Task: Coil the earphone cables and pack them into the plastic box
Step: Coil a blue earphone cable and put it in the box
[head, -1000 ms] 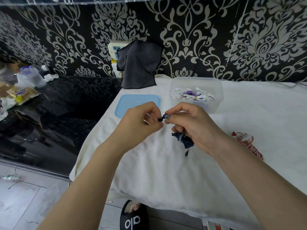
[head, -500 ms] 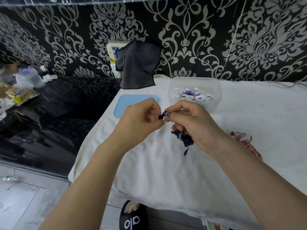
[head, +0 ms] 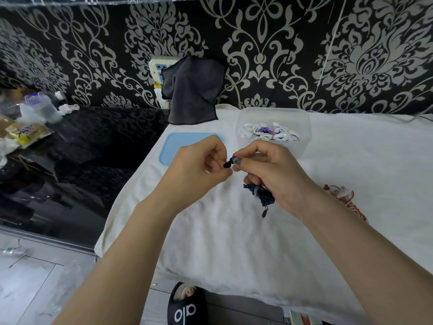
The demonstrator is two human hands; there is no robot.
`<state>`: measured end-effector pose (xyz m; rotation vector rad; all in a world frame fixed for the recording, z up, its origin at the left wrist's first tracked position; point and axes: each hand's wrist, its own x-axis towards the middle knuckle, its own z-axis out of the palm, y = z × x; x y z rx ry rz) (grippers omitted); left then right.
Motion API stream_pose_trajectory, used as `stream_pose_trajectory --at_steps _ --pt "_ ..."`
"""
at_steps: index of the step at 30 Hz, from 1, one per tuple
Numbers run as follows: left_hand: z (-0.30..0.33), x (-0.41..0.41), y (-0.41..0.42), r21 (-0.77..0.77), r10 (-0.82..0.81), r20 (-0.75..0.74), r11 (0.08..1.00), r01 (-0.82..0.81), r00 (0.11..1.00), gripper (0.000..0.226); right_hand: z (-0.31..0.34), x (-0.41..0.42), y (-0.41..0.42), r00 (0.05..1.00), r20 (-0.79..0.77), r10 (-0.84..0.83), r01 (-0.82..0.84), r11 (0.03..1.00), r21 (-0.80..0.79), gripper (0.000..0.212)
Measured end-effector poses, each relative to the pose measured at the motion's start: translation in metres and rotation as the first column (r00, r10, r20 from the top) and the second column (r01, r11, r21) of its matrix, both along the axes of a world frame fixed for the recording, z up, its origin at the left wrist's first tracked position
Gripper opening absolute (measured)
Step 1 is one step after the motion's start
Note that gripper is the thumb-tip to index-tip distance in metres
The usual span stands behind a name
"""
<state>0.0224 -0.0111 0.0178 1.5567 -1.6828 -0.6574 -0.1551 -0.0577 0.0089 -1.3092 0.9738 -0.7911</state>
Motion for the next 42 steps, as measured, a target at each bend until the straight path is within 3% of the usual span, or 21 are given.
stream_pose_trajectory --at_steps 18,35,42 --pt "0.0044 -0.0007 0.0022 -0.058 -0.037 0.084 0.997 0.042 0.996 0.017 -0.0007 -0.0010 -0.0008 1.000 -0.021 -0.009 0.009 1.000 -0.022 0.006" --pt "0.0082 -0.0010 0.0047 -0.050 -0.035 0.036 0.998 0.036 0.999 0.014 0.0025 -0.0039 -0.0030 0.998 0.066 0.001 -0.010 0.989 0.148 0.007" --pt "0.0097 0.0012 0.0042 0.026 -0.028 -0.068 0.999 0.030 0.997 0.016 0.0065 -0.0063 -0.0032 0.991 0.126 0.056 -0.082 0.974 0.213 0.006"
